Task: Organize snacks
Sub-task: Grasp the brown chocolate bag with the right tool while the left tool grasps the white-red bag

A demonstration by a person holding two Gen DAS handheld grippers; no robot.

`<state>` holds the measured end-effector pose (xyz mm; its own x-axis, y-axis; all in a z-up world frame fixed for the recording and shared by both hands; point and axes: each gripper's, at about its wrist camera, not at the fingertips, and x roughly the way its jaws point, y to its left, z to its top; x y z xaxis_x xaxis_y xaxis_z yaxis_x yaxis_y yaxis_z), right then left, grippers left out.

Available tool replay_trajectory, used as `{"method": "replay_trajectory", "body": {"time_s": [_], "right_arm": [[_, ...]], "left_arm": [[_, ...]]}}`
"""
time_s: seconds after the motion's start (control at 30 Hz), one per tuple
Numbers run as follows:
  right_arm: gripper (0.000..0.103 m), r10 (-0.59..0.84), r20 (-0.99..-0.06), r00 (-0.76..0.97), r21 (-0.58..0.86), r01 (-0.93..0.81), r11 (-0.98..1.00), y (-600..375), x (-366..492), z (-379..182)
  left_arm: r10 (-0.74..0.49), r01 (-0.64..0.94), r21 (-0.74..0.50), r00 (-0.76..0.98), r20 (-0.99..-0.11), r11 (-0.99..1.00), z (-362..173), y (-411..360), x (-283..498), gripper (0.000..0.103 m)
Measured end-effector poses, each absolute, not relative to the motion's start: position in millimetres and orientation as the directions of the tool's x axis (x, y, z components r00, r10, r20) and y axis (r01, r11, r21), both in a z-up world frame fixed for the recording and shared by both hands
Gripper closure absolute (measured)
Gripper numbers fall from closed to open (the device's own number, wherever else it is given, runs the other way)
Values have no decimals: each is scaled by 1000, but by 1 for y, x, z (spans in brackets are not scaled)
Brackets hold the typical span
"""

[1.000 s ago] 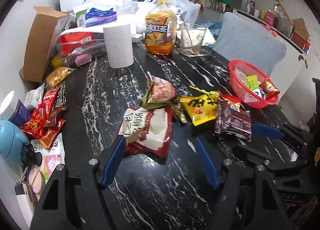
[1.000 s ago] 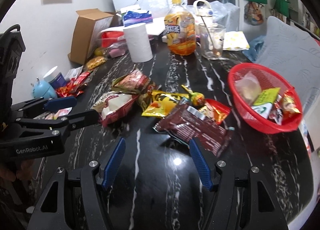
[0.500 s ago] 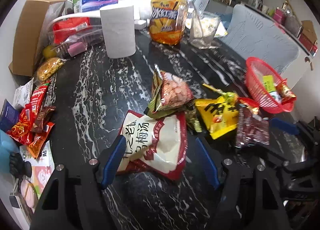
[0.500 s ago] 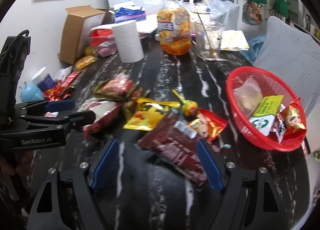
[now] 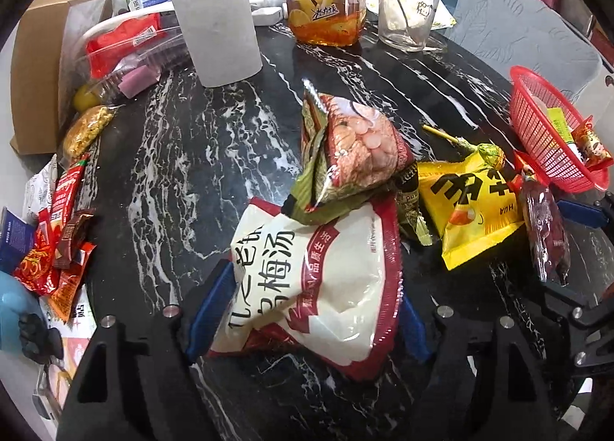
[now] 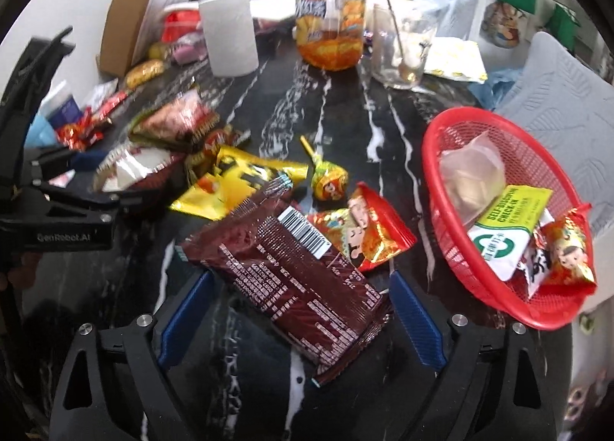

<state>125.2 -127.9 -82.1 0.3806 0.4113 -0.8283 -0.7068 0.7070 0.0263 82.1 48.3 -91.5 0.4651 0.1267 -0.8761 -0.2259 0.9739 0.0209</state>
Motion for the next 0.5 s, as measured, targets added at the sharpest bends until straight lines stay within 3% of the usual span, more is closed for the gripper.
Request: {"method": "replay_trajectory", "body": {"time_s": [0.07, 0.13, 0.2, 0.33, 0.5], "right_arm": [[12, 397, -837, 377, 11, -713, 701, -126, 125, -85], [28, 376, -837, 399, -22, -709, 704, -124, 122, -85], [35, 377, -833, 404, -29, -714, 700, -125, 120, -83], [43, 402, -828, 390, -5, -724, 690, -130, 114, -80], [45, 424, -827, 369, 36, -718, 695, -140, 105, -77]], "left_arm": [[85, -218, -26, 486, -870, 976, -91, 50, 79, 28], [76, -206, -32, 498, -864, 978, -90, 49, 75, 31], [77, -192, -24, 502, -861, 981, -89, 46, 74, 34], [31, -165, -61, 502, -864, 984, -87, 39, 68, 35], [-5, -127, -78, 496, -869, 989, -85, 20, 55, 35]]}}
